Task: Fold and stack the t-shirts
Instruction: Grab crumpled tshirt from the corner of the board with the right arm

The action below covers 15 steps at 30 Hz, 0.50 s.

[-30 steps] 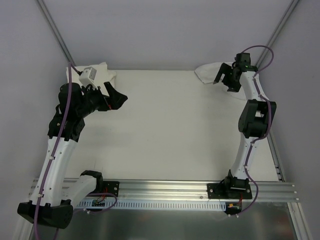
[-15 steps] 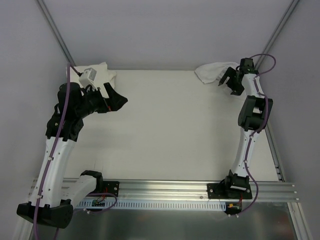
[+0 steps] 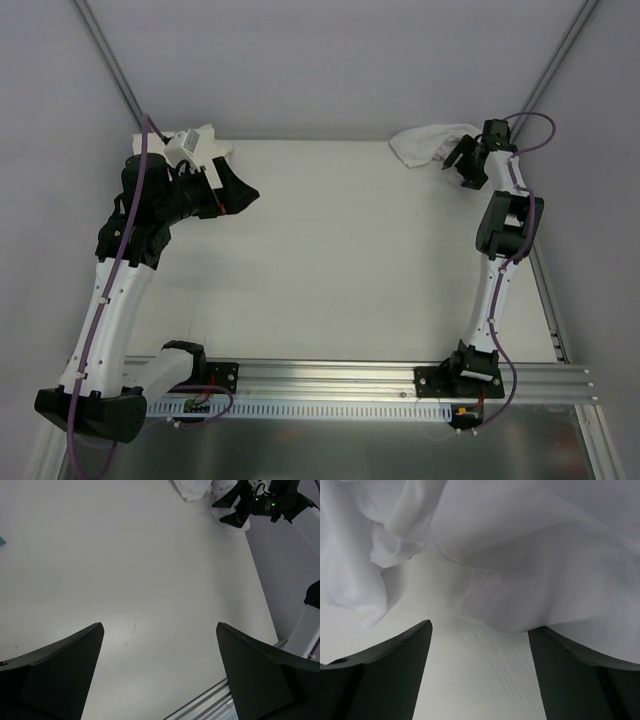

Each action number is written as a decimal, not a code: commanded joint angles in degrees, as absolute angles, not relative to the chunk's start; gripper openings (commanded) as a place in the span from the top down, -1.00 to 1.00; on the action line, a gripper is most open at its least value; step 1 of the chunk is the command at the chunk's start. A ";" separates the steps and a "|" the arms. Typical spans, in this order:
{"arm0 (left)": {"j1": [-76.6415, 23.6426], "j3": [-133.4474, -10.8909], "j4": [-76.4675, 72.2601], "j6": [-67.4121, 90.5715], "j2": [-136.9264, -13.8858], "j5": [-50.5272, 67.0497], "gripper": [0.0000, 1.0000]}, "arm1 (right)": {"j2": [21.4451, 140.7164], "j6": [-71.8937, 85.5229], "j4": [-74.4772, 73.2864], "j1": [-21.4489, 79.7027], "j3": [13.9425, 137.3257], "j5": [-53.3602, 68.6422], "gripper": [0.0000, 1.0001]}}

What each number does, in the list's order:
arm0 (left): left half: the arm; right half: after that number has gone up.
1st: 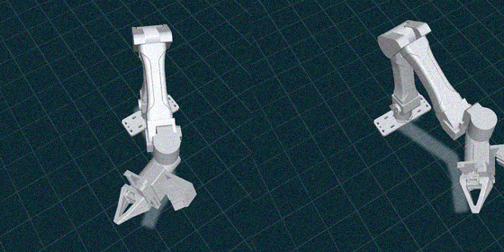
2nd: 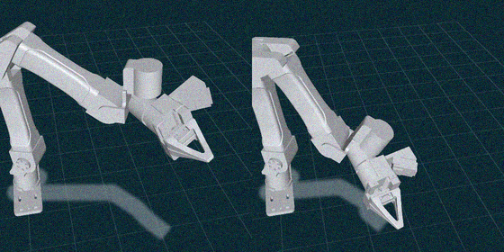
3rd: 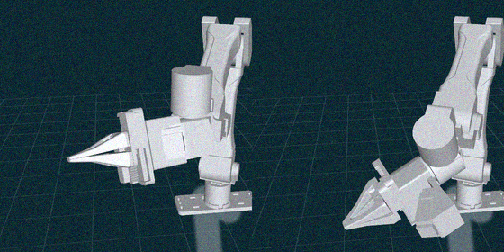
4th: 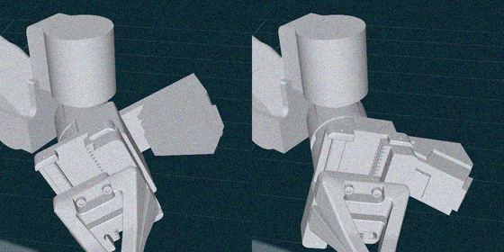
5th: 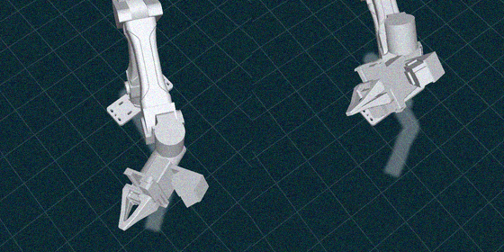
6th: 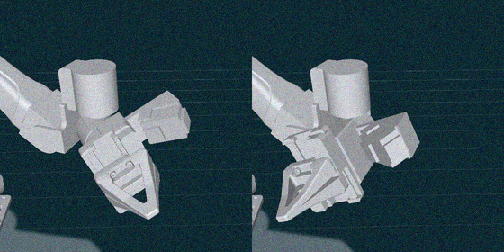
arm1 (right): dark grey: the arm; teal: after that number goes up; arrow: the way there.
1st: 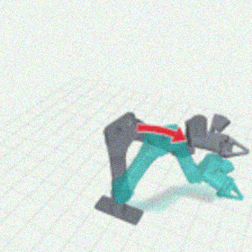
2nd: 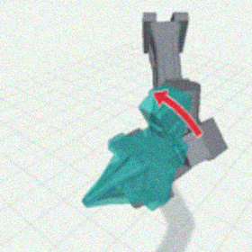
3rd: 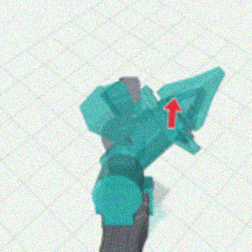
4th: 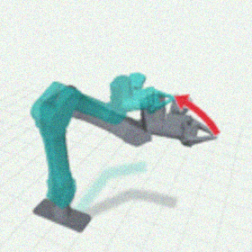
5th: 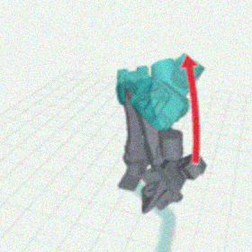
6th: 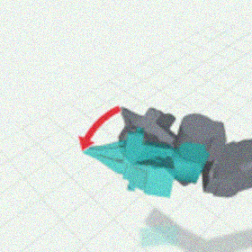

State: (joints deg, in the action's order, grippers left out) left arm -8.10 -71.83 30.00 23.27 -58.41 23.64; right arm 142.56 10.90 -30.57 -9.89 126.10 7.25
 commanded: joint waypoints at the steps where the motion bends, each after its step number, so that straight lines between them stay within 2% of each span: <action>1: -8.88 -74.27 30.32 24.17 -58.71 24.70 -0.97 | 143.70 12.65 -28.48 -10.19 128.58 6.06 -0.60; 3: -9.05 -74.97 30.50 24.26 -58.97 24.61 -0.97 | 143.88 13.01 -28.13 -10.28 128.32 6.07 -0.16; 4: -9.05 -75.14 30.50 24.26 -59.24 24.35 -0.97 | 143.70 13.01 -27.95 -10.28 127.71 5.89 0.22; 7: -9.23 -75.41 30.59 24.26 -59.50 24.17 -0.97 | 143.18 12.75 -27.25 -10.37 126.74 4.13 0.66; 8: -9.32 -75.41 30.67 24.43 -59.59 23.91 -0.97 | 142.91 12.57 -27.25 -10.37 126.56 3.61 0.95; 15: -9.93 -74.18 30.24 25.05 -58.98 23.82 -0.97 | 140.28 12.13 -27.60 -10.55 123.23 1.50 0.99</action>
State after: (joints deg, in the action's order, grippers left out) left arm -9.08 -73.23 30.11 23.64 -59.61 23.55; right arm 143.33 12.47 -28.23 -9.98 125.12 3.81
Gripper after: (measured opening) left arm 0.988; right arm 0.010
